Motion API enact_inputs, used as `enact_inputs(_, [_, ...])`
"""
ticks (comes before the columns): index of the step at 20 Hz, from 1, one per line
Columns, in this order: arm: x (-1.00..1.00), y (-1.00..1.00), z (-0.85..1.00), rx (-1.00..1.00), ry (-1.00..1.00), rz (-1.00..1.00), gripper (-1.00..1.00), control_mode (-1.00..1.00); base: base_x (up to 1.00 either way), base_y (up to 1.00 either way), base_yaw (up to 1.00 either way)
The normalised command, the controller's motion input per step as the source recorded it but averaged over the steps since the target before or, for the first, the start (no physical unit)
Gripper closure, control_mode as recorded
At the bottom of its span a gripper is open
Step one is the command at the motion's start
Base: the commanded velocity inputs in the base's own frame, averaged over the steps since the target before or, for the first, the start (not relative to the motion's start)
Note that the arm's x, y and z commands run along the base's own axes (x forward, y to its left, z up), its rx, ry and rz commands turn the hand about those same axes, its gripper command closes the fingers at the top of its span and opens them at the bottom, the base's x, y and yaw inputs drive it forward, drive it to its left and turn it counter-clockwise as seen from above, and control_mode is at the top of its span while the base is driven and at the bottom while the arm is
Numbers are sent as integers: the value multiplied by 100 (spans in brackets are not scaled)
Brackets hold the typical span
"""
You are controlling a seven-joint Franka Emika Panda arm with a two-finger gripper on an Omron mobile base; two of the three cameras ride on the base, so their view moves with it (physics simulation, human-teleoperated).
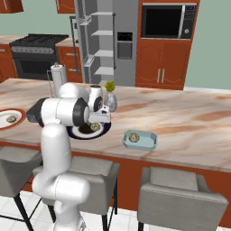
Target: Place two dumplings into each of the tupperware containers and then place the containers in the fridge.
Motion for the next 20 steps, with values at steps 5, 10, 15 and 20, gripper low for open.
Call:
enact_inputs(5, [-9,0,-15,0,0,0,-100,-100,0,0,0])
enact_inputs(10, [-27,0,-9,0,0,0,100,-100,0,0,0])
enact_inputs(15, [-25,0,-2,0,0,0,100,-100,0,0,0])
enact_inputs(20, [-1,-3,0,0,-3,0,100,-100,0,0,0])
